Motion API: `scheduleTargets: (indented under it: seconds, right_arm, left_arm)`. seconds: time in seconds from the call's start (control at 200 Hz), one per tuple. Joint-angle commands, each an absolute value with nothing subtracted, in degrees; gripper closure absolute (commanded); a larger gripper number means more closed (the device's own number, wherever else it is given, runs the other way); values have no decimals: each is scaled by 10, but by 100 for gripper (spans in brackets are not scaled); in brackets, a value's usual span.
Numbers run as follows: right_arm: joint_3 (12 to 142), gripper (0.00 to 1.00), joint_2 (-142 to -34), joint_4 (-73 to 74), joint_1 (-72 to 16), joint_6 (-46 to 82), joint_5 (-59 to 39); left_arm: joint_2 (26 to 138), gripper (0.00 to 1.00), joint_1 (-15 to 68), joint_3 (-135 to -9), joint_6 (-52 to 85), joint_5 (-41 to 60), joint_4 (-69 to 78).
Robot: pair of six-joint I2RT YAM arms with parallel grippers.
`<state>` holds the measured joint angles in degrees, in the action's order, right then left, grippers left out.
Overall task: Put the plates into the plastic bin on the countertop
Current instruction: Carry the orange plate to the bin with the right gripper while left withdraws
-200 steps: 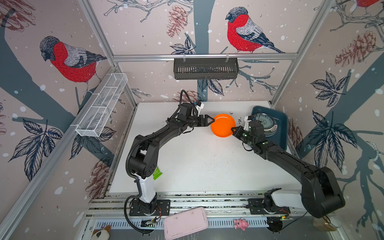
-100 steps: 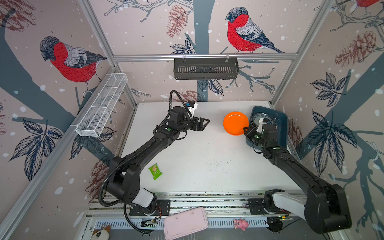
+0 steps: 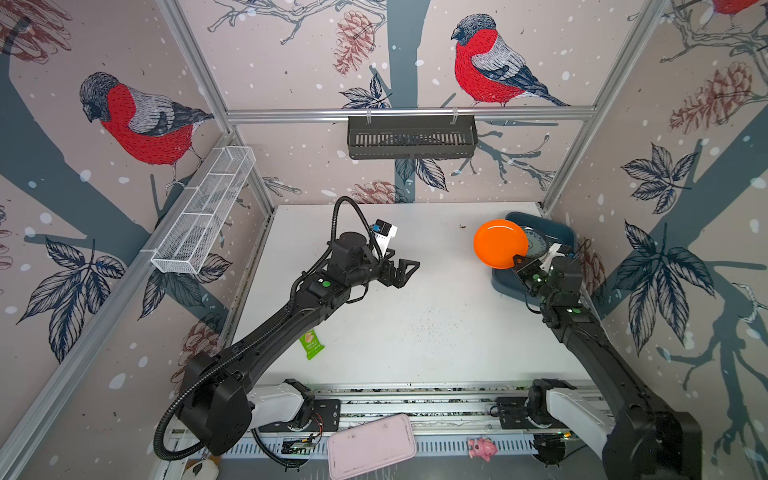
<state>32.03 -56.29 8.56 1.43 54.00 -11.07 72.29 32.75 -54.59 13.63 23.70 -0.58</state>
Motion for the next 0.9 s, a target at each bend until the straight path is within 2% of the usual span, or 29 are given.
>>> scheduleTargets:
  seconds: [0.0,0.13,0.44,0.625,0.896]
  right_arm:
    - [313,99,-557,91,26,550,-110]
    - [302,98,-558,100,44,553,-118]
    - [302,99,-551,72,108,533,-153]
    - [313,99,-549,50,159,510,-169]
    - [345,98,-610,50,220,485,-189]
  left_arm:
    - [731,4,336,-540,129,250,30]
    - [753,4,347,-549,127,209,38]
    - [864,4,383,-568,201,235,235]
    - [929,4,414,-631,158,240,214]
    - [1008,4,439,-697,149,273,251]
